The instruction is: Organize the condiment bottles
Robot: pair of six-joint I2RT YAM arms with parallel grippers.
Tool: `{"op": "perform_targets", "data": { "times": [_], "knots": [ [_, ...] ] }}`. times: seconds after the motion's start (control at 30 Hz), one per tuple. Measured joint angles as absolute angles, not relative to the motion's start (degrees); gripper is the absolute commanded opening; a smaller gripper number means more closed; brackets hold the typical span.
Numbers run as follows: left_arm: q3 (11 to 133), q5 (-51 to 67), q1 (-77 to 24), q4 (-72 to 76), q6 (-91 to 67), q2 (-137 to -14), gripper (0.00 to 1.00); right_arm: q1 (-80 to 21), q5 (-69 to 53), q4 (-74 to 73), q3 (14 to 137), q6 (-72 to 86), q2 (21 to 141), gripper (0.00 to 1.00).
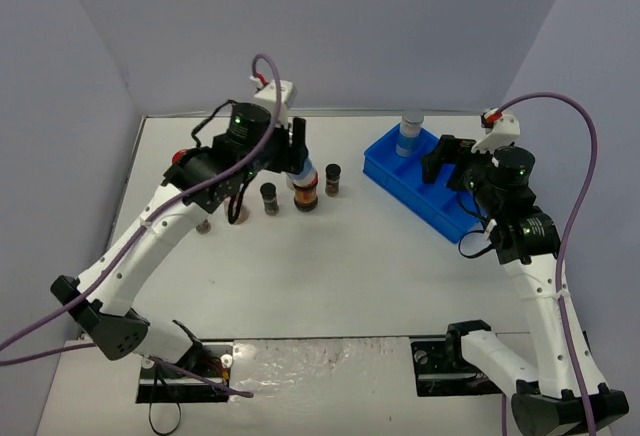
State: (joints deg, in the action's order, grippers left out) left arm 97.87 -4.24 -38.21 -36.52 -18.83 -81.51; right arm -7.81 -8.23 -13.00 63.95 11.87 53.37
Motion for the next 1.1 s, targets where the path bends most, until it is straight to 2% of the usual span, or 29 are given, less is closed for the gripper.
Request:
{"op": "perform_targets", "data": {
  "times": [0.2, 0.57, 0.73, 0.77, 0.8, 0.83, 0.93, 1.1],
  "knots": [
    [91.2, -6.7, -49.1, -35.0, -21.3, -88.1, 0.18, -8.9, -8.1, -14.0, 60.6, 11.3, 49.7, 1.00],
    [85.0, -12.4, -54.7, -25.5, -24.1, -102.4, 0.30, -11.3, -7.4, -14.8, 56.9, 9.7, 48.8, 1.00],
    [80.1, -14.0, -55.8, -20.2, -25.3, -102.3, 0.54, -12.1, -6.9, -15.0, 56.6, 8.6, 48.7, 1.00],
    [79.6, -14.2, -55.9, -19.2, -25.7, -102.2, 0.60, -12.2, -6.9, -15.0, 56.6, 8.5, 48.7, 1.00],
    [79.2, -14.4, -55.9, -18.2, -26.0, -102.2, 0.73, -12.4, -6.8, -15.0, 56.6, 8.4, 48.8, 1.00],
    [78.8, -14.7, -55.9, -17.3, -26.3, -102.2, 0.80, -12.5, -6.8, -15.0, 56.6, 8.4, 48.9, 1.00],
    [78.0, -15.1, -55.9, -16.0, -26.9, -101.9, 0.97, -12.9, -6.8, -15.0, 56.6, 8.0, 49.4, 1.00],
    [77.1, -15.3, -55.8, -16.1, -27.2, -100.3, 0.97, -13.7, -6.8, -15.0, 56.6, 7.2, 50.6, 1.00]
  ]
}}
